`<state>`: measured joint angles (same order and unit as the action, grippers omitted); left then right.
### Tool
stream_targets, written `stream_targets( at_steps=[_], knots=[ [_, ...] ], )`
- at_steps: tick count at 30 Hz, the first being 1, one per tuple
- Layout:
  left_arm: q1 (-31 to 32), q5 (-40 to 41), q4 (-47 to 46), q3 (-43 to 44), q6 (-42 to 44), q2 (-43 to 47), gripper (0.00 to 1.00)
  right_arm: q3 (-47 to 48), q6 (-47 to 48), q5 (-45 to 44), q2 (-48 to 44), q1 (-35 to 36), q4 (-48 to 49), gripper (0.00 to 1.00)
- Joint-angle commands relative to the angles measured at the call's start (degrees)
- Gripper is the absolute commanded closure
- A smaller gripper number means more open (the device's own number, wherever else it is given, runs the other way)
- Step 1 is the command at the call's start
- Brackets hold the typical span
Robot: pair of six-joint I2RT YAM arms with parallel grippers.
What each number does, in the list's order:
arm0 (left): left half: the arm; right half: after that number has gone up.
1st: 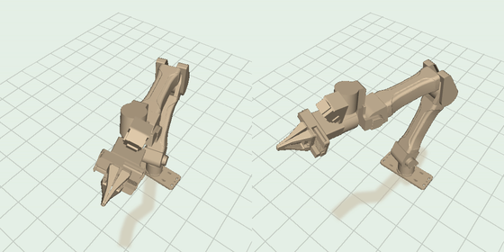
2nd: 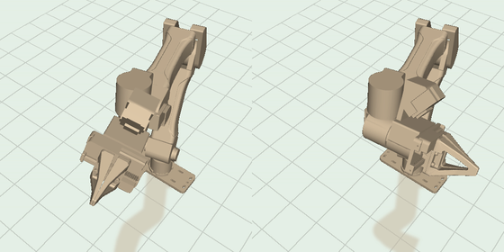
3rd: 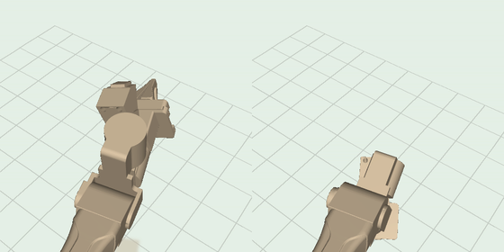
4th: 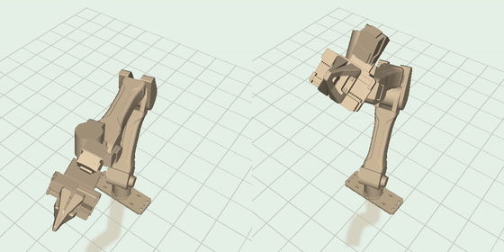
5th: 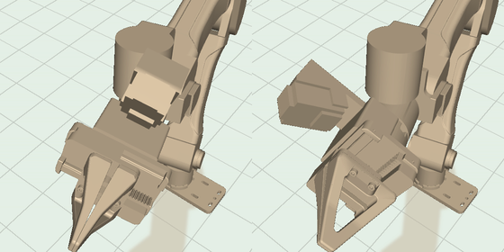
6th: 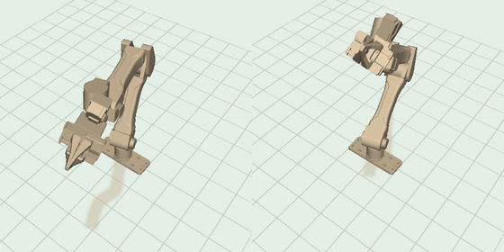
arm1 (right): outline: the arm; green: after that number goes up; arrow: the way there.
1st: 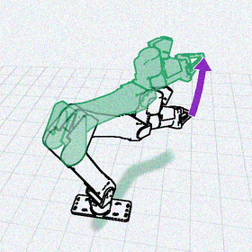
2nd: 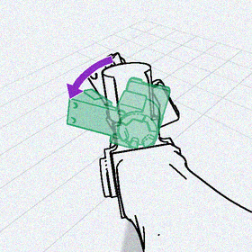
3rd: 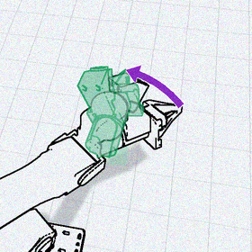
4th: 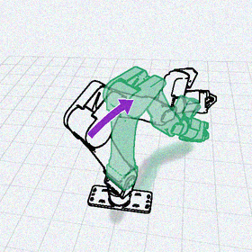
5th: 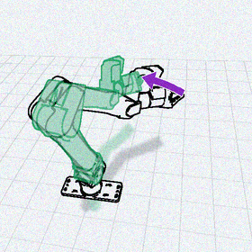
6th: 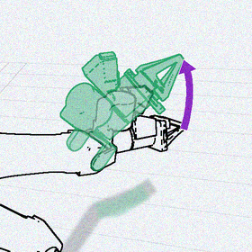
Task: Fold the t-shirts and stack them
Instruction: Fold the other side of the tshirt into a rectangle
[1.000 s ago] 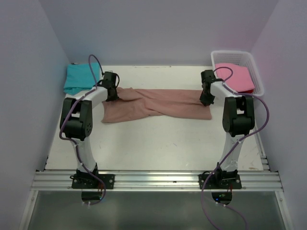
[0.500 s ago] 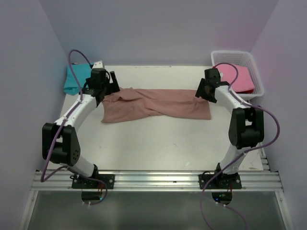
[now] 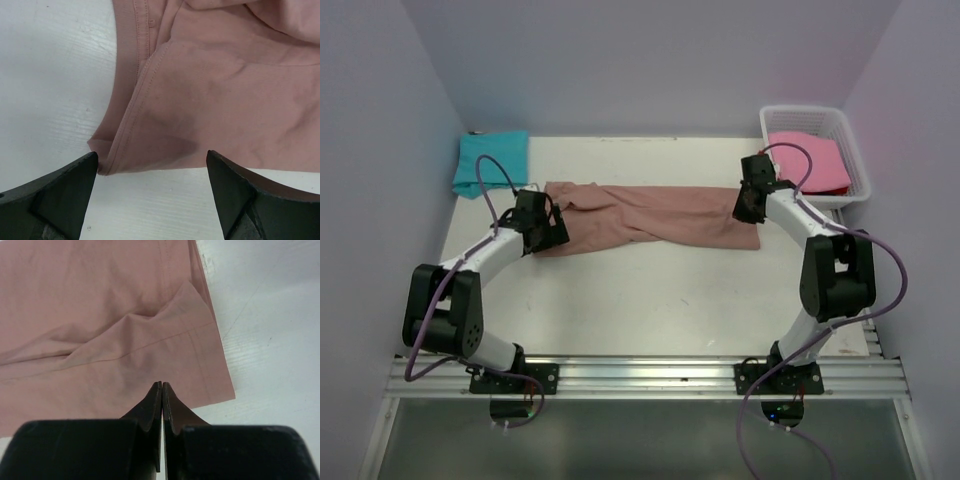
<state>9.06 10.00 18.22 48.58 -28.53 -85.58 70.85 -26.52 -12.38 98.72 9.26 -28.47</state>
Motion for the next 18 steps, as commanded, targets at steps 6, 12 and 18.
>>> stream_targets(
  at_steps=[6,12,18],
  knots=[
    [-0.3,-0.2,-2.1,-0.1,-0.6,6.8,0.07,-0.6,-3.4,-0.7,4.1,-0.1,-2.5,1.00],
    [-0.3,-0.5,-4.3,-1.5,1.2,7.6,0.07,-2.6,-4.6,0.8,9.4,-0.1,-1.0,1.00],
    [-0.4,2.0,-6.4,-2.2,0.9,2.5,0.10,-4.3,-4.7,2.2,12.0,-0.1,0.7,1.00]
  ],
)
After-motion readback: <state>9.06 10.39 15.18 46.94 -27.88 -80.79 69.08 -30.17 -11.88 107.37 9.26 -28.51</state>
